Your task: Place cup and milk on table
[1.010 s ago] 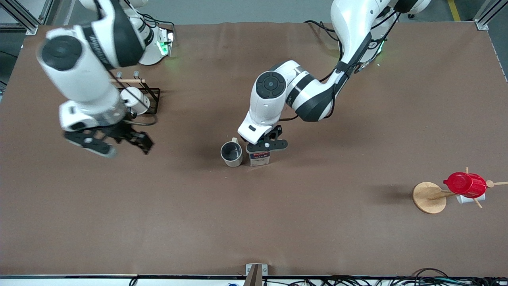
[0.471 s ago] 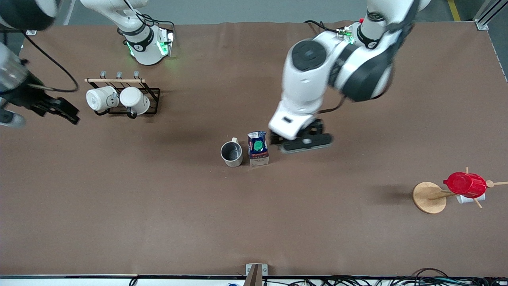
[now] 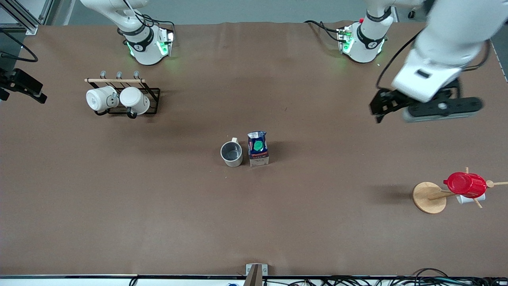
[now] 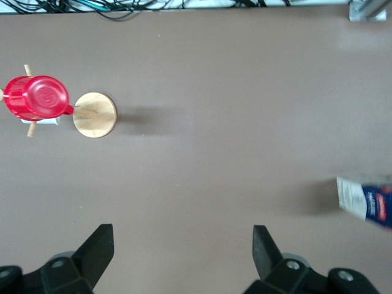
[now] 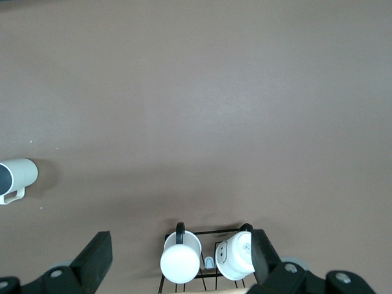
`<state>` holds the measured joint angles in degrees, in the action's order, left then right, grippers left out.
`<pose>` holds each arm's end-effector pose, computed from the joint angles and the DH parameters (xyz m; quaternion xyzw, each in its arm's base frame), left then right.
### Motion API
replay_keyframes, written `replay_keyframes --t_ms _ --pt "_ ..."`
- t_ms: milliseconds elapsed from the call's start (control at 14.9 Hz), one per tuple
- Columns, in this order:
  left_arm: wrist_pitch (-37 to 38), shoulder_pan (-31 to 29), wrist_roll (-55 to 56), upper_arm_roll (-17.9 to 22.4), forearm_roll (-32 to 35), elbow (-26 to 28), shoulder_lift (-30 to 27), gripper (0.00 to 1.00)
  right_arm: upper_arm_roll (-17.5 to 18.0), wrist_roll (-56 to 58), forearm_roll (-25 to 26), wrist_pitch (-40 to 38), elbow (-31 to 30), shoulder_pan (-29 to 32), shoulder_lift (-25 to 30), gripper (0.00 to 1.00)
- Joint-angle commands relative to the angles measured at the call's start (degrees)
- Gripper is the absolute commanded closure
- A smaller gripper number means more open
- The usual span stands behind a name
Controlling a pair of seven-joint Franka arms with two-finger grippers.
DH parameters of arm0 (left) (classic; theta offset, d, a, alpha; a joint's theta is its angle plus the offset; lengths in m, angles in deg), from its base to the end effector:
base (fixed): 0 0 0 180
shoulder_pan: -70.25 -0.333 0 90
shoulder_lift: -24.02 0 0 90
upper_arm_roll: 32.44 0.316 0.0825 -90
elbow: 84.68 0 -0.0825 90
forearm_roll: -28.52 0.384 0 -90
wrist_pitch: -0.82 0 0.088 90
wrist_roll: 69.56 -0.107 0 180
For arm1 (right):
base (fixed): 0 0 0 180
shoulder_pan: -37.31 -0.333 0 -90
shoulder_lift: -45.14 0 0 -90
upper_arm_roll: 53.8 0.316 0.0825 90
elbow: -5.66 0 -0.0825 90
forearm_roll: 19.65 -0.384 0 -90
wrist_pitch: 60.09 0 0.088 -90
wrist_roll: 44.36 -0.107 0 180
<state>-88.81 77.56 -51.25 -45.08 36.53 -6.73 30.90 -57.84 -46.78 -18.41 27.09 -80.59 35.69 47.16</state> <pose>0.5632 -0.1785 0.6566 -0.9974 0.0095 -0.0593 0.0395 0.5379 -0.0260 0.6700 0.9987 -0.0430 0.0257 0.0095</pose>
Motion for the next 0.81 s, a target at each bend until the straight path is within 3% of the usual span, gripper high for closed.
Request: replay_keyframes --t_ms 0,269,740 --pt "0.25 -4.49 -9.23 0.77 -4.49 8.15 -7.65 0.00 -0.01 1.54 -1.06 -0.87 1.35 0.65 -1.14 0.00" --pt "1.82 -4.76 -17.33 6.92 -8.54 16.52 -15.75 0.00 0.17 0.75 -1.06 -1.75 1.35 -0.14 -0.96 0.00" --pt "3.15 -4.94 -18.23 7.29 -8.19 14.95 -14.80 0.00 0.08 0.66 -1.06 -2.10 1.35 -0.06 -0.96 0.00"
